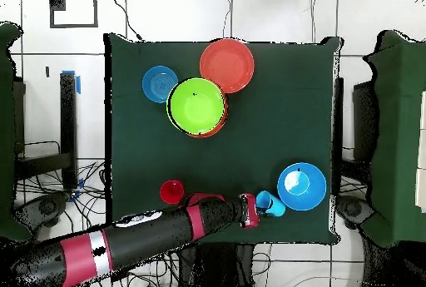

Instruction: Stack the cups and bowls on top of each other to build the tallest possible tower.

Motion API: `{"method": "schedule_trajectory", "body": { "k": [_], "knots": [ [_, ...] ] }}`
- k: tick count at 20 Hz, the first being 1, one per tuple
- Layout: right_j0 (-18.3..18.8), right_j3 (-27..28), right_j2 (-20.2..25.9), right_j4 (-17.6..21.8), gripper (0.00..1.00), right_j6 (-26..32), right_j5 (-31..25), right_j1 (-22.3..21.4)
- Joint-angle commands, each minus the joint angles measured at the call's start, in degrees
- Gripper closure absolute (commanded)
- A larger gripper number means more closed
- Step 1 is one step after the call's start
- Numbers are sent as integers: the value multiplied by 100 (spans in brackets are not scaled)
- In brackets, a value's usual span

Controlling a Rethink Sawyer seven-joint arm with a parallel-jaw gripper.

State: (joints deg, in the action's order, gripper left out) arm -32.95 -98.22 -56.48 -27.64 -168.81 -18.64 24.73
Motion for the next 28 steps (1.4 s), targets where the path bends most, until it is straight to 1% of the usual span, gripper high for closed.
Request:
{"method": "schedule_trajectory", "body": {
  "k": [1,4,6,8,9,10,11,12,13,15,16,17,18,19,20,21,23,28],
  "knots": [
    [14,707,539,-370,100,-969,49,185],
    [22,739,525,-360,100,-941,84,217],
    [85,635,644,-283,100,-815,192,35],
    [223,500,810,-147,100,-595,356,-243],
    [379,377,995,-35,100,-413,525,-513],
    [435,324,1055,25,100,-326,542,-636],
    [624,147,1292,204,100,-104,842,-978],
    [718,54,1403,271,100,-14,848,-1167],
    [986,-175,1699,449,100,220,979,-1620],
    [1370,-541,2053,754,100,569,933,-2356],
    [1431,-620,2100,838,100,604,853,-2531],
    [1614,-771,2260,984,100,704,857,-2850],
    [1688,-795,2298,1075,100,732,809,-2946],
    [1847,-850,2404,1244,100,822,817,-3148],
    [1949,-813,2484,1330,100,804,816,-3148],
    [2136,-840,2627,1470,100,845,854,-3276],
    [2345,-851,2803,1669,100,811,867,-3390],
    [2665,-896,3061,2133,100,717,720,-3703]
  ]
}}
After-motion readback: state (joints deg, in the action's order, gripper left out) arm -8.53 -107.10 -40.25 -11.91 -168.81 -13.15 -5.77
